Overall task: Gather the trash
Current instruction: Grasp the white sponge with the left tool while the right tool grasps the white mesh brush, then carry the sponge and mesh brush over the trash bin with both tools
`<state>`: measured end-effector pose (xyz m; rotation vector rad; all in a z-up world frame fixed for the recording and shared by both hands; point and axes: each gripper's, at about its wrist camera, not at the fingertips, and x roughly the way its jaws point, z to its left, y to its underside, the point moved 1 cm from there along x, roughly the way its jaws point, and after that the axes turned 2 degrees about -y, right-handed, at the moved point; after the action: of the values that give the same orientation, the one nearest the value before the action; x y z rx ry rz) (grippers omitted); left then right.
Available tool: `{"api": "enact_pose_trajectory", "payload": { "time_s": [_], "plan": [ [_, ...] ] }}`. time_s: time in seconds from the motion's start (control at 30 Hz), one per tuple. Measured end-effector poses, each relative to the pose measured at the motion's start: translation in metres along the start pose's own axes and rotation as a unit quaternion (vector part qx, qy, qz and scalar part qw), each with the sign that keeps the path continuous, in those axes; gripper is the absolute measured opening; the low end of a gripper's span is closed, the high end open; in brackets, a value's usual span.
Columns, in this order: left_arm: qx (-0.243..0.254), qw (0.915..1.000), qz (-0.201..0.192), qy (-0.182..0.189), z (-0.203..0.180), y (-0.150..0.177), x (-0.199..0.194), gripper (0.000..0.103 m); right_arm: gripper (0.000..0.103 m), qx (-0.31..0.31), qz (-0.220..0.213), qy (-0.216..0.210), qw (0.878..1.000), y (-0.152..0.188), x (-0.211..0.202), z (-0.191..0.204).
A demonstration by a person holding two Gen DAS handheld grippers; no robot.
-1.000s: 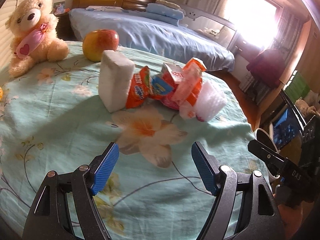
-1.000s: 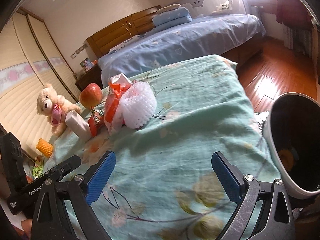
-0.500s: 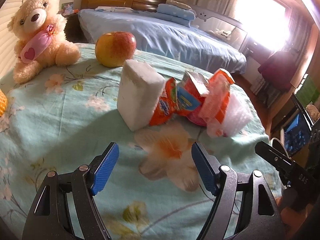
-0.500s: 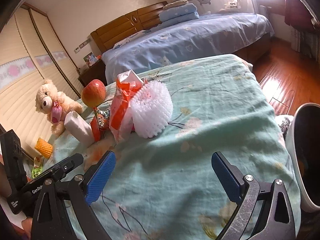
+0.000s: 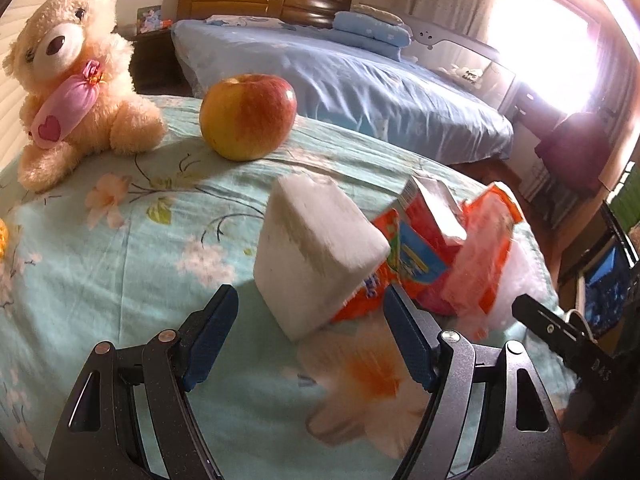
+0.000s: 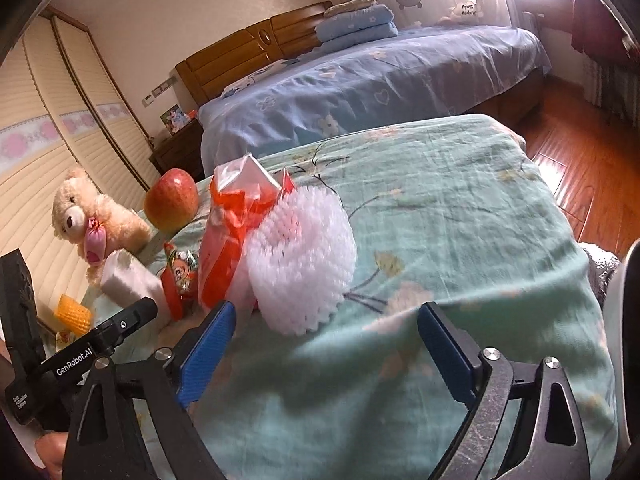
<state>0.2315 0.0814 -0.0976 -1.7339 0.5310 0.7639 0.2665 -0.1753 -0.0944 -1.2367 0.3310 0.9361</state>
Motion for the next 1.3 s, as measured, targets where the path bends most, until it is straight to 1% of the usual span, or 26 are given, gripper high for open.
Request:
{"api": "enact_pose_trajectory", "payload": {
  "time_s": [0.03, 0.1, 0.13, 0.17, 0.2, 0.23, 0.27, 0.3, 0.33, 0.5, 0.67, 0.9, 1.07, 1.3],
  "plan": [
    [0.002, 1.0, 0.0, -0.003, 0.0, 0.0, 0.002, 0.076, 0.085, 0.0, 0.001, -0.001, 1.0, -0.002, 0.003, 0.001],
    [0.002, 1.0, 0.002, -0.002, 0.001, -0.001, 0.005, 0.06, 0.075, -0.002, 0.003, -0.002, 1.0, -0.005, 0.008, 0.002],
    [0.003, 1.0, 0.008, 0.003, 0.002, 0.0, 0.007, 0.045, 0.065, -0.003, 0.004, -0.003, 1.0, -0.006, 0.01, 0.003],
    [0.005, 0.9999, 0.013, 0.005, 0.002, 0.001, 0.009, 0.039, 0.05, -0.004, 0.005, -0.007, 1.0, -0.006, 0.012, 0.004],
    [0.007, 0.9999, 0.013, 0.005, 0.003, 0.002, 0.008, 0.039, 0.042, -0.006, 0.007, -0.011, 1.0, -0.006, 0.013, 0.005],
    [0.006, 0.9999, 0.01, 0.008, 0.004, 0.003, 0.005, 0.036, 0.035, -0.008, 0.007, -0.012, 1.0, -0.005, 0.013, 0.005],
    [0.005, 0.9999, 0.008, 0.013, 0.005, 0.005, 0.001, 0.035, 0.034, -0.01, 0.007, -0.014, 1.0, -0.004, 0.011, 0.006],
    [0.005, 0.9998, 0.008, 0.015, 0.006, 0.007, -0.002, 0.035, 0.03, -0.012, 0.005, -0.015, 1.0, -0.003, 0.008, 0.006],
    [0.005, 0.9998, 0.009, 0.018, 0.006, 0.01, -0.006, 0.034, 0.029, -0.012, 0.004, -0.015, 1.0, -0.001, 0.005, 0.006],
    [0.014, 0.9991, 0.014, 0.038, -0.003, 0.024, -0.023, 0.034, 0.028, -0.005, -0.007, -0.018, 1.0, 0.009, -0.013, 0.003],
    [0.03, 0.9974, 0.017, 0.063, -0.022, 0.035, -0.035, 0.034, 0.028, 0.004, -0.019, -0.015, 1.0, 0.016, -0.035, -0.005],
    [0.059, 0.9926, 0.029, 0.102, -0.057, 0.05, -0.045, 0.034, 0.028, 0.012, -0.031, -0.009, 0.999, 0.025, -0.062, -0.016],
    [0.079, 0.9886, 0.036, 0.123, -0.079, 0.059, -0.051, 0.034, 0.027, 0.016, -0.035, -0.001, 0.999, 0.036, -0.076, -0.025],
    [0.105, 0.9839, 0.038, 0.14, -0.106, 0.065, -0.058, 0.034, 0.028, 0.023, -0.047, 0.015, 0.999, 0.044, -0.099, -0.041]
  ]
}}
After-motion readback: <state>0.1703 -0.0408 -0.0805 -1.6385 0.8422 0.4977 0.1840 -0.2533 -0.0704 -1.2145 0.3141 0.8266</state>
